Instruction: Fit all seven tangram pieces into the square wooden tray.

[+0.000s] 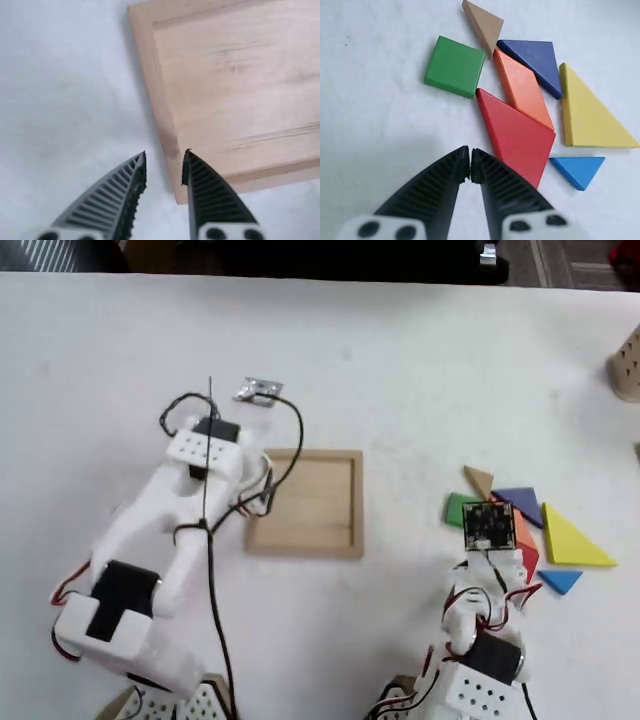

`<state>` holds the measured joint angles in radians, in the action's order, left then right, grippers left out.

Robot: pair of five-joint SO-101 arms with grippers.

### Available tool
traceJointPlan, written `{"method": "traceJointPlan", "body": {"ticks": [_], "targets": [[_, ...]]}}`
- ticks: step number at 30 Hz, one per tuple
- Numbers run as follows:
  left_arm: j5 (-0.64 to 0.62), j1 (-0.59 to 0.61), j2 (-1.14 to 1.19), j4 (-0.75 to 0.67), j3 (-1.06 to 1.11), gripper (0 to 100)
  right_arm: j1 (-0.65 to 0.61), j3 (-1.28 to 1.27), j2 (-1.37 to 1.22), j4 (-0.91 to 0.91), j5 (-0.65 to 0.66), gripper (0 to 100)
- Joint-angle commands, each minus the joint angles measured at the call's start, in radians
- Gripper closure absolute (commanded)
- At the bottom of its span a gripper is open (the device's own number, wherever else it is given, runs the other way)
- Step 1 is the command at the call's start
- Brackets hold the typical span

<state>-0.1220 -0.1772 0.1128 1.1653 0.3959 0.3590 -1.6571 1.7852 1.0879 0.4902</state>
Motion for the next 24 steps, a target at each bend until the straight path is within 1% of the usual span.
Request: {"method": "traceJointPlan", "body": {"ticks": [1,4,6,8,11,16,18,21,22,24], "targets": [[0.032,-0.004,-0.105,-0.054,0.057,87,0.008,0.071,0.001,-0.025,0.006,97.8],[0.032,0.001,-0.225,-0.164,0.192,87,0.008,0.144,-0.035,-0.019,0.012,97.8],[0.034,0.002,-0.328,-0.258,0.302,87,0.008,0.23,-0.12,-0.018,0.012,97.8],[0.034,-0.004,-0.417,-0.331,0.396,87,0.005,0.325,-0.259,-0.018,0.014,97.8],[0.034,0.002,-0.516,-0.405,0.491,87,0.002,0.457,-0.503,-0.039,0.014,97.8],[0.034,0.002,-0.542,-0.473,0.568,87,0.051,0.62,-0.831,-0.156,0.023,97.0],[0.057,0.002,-0.542,-0.519,0.591,87,0.09,0.69,-0.94,-0.18,0.084,91.3],[0.146,0.002,-0.519,-0.592,0.614,87,0.108,0.798,-1.098,-0.185,0.155,80.3],[0.163,0.002,-0.506,-0.608,0.614,87,0.113,0.835,-1.148,-0.183,0.183,78.9],[0.166,0.002,-0.478,-0.629,0.612,87,0.116,0.913,-1.256,-0.18,0.259,80.6]]}}
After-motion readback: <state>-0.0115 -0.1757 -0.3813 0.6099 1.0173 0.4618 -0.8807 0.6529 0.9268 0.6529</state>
